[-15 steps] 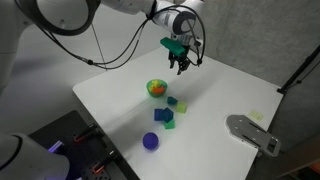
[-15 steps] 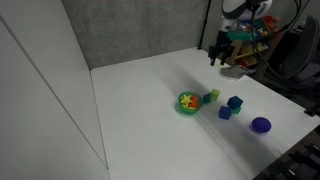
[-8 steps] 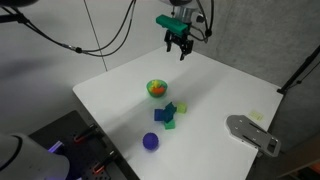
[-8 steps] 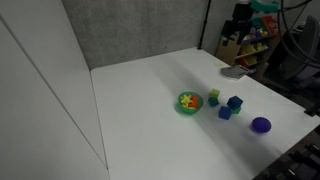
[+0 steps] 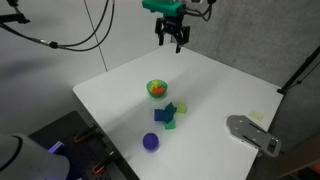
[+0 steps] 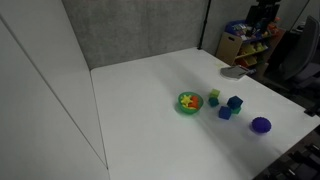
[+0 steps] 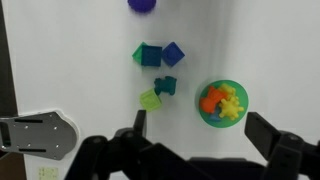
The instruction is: Take the green animal toy out of the bowl and put it on the table
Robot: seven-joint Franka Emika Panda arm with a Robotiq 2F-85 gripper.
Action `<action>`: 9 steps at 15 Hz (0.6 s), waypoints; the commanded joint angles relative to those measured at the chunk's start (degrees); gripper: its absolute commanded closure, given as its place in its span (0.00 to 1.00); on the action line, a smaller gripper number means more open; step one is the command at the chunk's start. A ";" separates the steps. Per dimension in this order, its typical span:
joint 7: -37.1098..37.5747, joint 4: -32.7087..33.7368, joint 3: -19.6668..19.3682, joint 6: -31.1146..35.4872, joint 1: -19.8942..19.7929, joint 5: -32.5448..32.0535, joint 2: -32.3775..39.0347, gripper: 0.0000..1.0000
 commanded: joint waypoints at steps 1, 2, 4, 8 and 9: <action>-1.78 -6.75 -0.58 -0.15 -0.06 -1.96 -6.38 0.00; -1.54 -8.04 -0.67 -0.03 -0.03 -2.18 -7.53 0.00; -0.88 -10.34 -0.82 0.31 0.12 -2.60 -9.49 0.00; -0.53 -13.68 -0.86 0.69 0.24 -3.56 -12.07 0.00; -0.31 -10.85 -0.82 -0.15 0.26 -2.33 -9.50 0.00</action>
